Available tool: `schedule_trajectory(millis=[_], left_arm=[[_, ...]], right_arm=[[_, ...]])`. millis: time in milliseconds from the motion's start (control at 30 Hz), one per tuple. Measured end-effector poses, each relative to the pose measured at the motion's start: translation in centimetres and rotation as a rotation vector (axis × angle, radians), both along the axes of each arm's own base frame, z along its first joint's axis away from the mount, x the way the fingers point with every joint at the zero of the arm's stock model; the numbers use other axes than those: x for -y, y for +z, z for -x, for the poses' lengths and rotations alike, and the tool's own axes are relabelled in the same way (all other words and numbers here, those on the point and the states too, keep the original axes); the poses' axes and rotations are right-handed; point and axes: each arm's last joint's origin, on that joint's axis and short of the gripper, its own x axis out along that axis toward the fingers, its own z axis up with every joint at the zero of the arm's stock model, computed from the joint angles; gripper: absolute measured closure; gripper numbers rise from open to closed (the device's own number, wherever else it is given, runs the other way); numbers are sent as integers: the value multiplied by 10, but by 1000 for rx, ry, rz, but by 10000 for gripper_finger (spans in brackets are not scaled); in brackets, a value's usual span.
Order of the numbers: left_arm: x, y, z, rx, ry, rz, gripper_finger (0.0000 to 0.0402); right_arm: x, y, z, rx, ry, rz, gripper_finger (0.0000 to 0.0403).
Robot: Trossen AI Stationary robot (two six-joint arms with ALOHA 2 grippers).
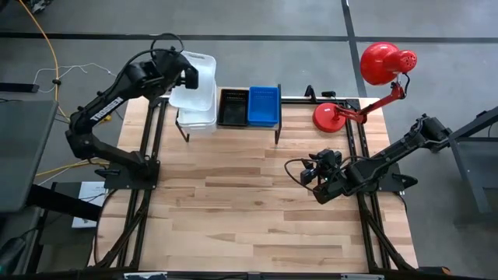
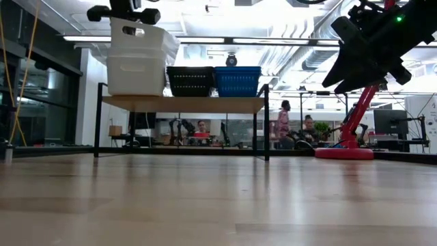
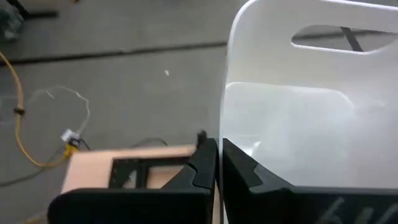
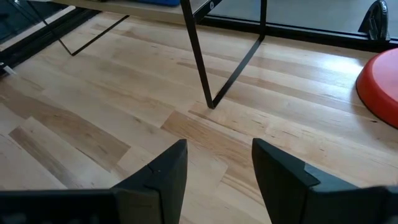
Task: Stack baskets on shelf by color
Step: Stack the white bin on the white bin on the shelf
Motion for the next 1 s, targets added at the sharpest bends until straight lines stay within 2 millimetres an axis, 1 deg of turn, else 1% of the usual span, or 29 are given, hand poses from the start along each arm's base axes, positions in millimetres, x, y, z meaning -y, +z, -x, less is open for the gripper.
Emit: schedule_trajectory(millis=[133, 400, 633, 1000], left_arm=[[-3, -3, 3, 47, -4, 60, 401], [-2, -4, 2, 103, -57, 121, 401], [3, -8, 8, 60, -4, 165, 401], [6, -11, 7, 165, -9, 259, 401]], right_arm=[[0, 0, 0, 0, 0, 0, 235], [0, 0, 0, 0, 0, 0, 235], [0, 0, 0, 0, 0, 0, 235], [0, 0, 0, 0, 0, 1, 235]])
